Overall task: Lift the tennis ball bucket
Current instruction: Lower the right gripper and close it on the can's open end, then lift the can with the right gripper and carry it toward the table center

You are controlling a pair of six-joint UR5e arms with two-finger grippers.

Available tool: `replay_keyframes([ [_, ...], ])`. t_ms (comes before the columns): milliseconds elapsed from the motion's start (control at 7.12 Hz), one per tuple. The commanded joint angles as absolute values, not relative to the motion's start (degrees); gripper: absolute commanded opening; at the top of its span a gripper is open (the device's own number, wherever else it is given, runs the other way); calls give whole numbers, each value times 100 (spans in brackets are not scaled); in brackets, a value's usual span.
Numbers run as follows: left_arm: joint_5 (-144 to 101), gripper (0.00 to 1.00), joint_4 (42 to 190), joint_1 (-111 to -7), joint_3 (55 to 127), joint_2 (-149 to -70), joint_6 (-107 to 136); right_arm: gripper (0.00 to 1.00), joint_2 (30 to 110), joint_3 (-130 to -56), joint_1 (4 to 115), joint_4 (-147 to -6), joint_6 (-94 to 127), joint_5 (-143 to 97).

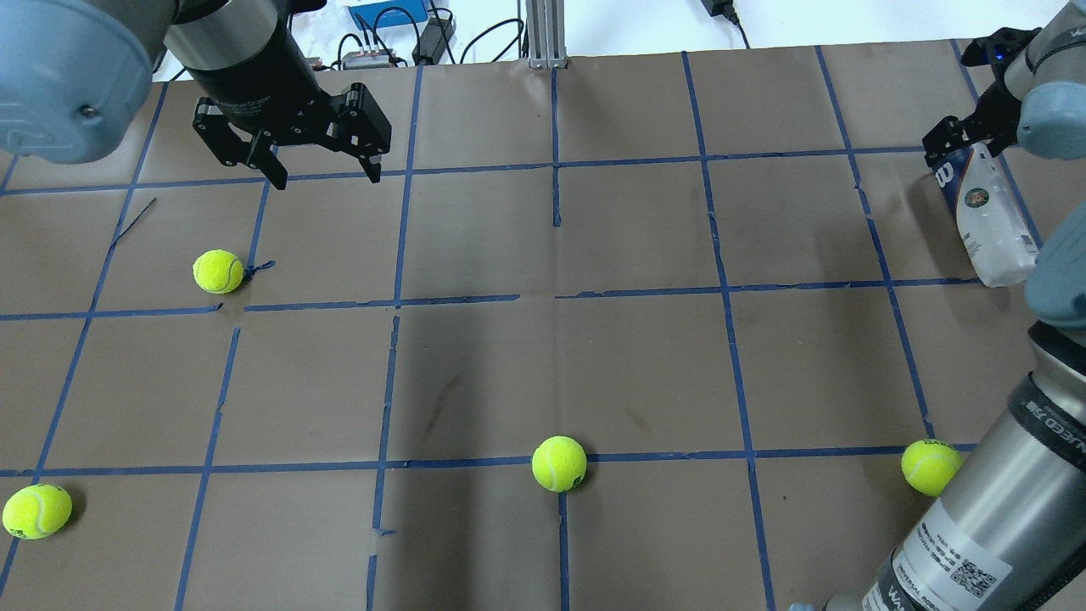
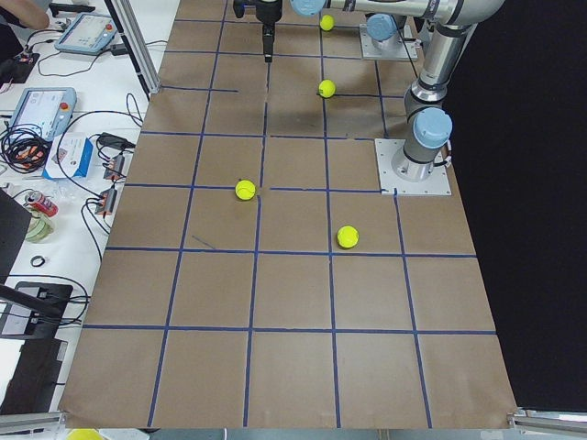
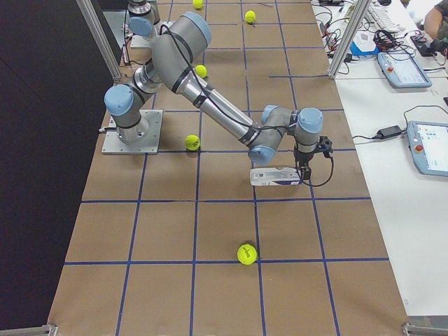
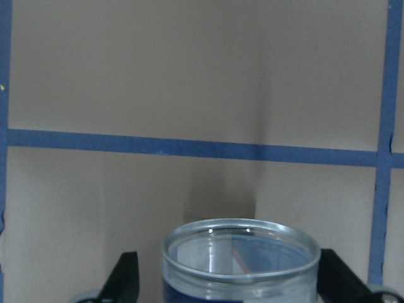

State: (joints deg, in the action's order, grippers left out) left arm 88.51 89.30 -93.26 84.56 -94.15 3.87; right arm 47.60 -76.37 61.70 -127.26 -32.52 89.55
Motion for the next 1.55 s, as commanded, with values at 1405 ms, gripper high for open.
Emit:
replay_keyframes([
  [1405, 8842, 100, 8930, -9325, 8446, -9413, 387, 47, 6373, -8674, 10027, -12914, -5264, 8349],
])
